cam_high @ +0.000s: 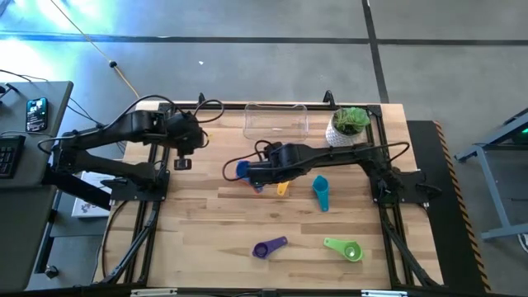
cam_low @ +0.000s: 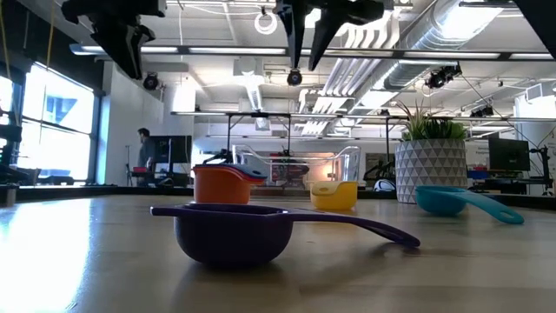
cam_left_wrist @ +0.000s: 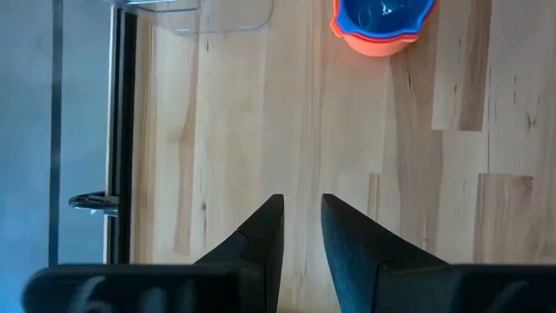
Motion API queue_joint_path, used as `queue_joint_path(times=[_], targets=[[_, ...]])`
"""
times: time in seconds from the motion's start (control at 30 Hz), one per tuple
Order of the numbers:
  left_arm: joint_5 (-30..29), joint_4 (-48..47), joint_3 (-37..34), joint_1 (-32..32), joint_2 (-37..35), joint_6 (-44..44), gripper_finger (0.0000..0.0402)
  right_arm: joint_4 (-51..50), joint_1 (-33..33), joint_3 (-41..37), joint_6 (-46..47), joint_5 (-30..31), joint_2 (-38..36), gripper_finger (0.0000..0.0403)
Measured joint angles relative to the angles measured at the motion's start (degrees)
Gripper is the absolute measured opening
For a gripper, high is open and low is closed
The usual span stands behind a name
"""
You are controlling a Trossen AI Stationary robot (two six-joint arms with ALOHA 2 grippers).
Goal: Nest measuring cups in basket
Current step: Stack the yellow measuring cup on the top of the blue measuring cup
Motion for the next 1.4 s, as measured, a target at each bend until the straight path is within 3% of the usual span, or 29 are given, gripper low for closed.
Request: queue_joint_path(times=[0.93, 1.4], targets=[[0.0, -0.8, 0.0, 0.0, -0.4, -0.1, 0.0071, 0.0, -11.4, -0.1, -16.4, -6.9, 11.5, 0.0099], [0.0, -0.7, 0.0, 0.0, -0.4, -1.5, 0.0071, 0.0, -11.5, -0.1, -16.4, -9.7, 14.6, 0.0099]])
